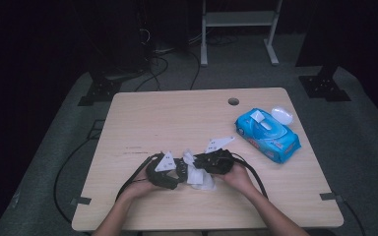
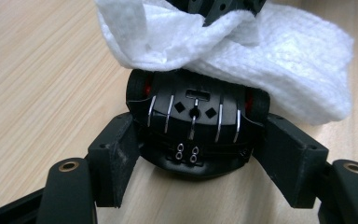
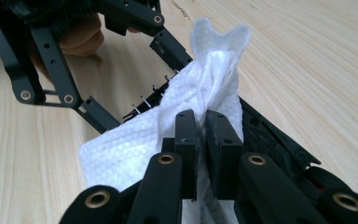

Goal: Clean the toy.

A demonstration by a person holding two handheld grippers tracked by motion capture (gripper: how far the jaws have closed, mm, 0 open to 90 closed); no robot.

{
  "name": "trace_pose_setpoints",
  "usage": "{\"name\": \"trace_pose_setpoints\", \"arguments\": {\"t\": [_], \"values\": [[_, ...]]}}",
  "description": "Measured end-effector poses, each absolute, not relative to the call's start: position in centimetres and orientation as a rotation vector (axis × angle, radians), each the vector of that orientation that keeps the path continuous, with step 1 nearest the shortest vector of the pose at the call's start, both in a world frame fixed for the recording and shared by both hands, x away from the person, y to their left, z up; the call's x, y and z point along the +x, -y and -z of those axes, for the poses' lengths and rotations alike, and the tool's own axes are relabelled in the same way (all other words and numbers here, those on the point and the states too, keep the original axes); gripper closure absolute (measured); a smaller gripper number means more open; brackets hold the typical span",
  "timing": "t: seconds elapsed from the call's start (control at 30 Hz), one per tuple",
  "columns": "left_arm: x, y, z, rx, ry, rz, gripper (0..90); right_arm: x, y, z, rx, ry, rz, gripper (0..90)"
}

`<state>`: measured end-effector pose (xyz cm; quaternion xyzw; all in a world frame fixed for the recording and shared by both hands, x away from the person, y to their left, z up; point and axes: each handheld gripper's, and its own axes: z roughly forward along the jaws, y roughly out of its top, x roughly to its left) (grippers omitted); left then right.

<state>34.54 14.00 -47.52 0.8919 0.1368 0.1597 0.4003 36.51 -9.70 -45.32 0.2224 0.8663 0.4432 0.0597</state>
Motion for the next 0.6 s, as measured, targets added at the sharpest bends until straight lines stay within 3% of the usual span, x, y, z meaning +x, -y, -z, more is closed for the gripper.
{"name": "trace_pose_setpoints", "arguments": {"t": [0.13,0.43,0.6], "values": [[35.0,-13.2,47.4,2.249,-0.392,-0.383,21.2,36.5,9.8,45.4,0.647,-2.629,-1.339,83.1],[34.9,-13.2,47.4,2.264,-0.377,-0.424,26.6,36.2,7.9,45.3,0.592,-2.629,-1.361,83.3],[34.9,-13.2,47.4,2.265,-0.377,-0.427,26.7,36.1,10.8,45.2,0.636,-2.597,-1.272,83.3]]}}
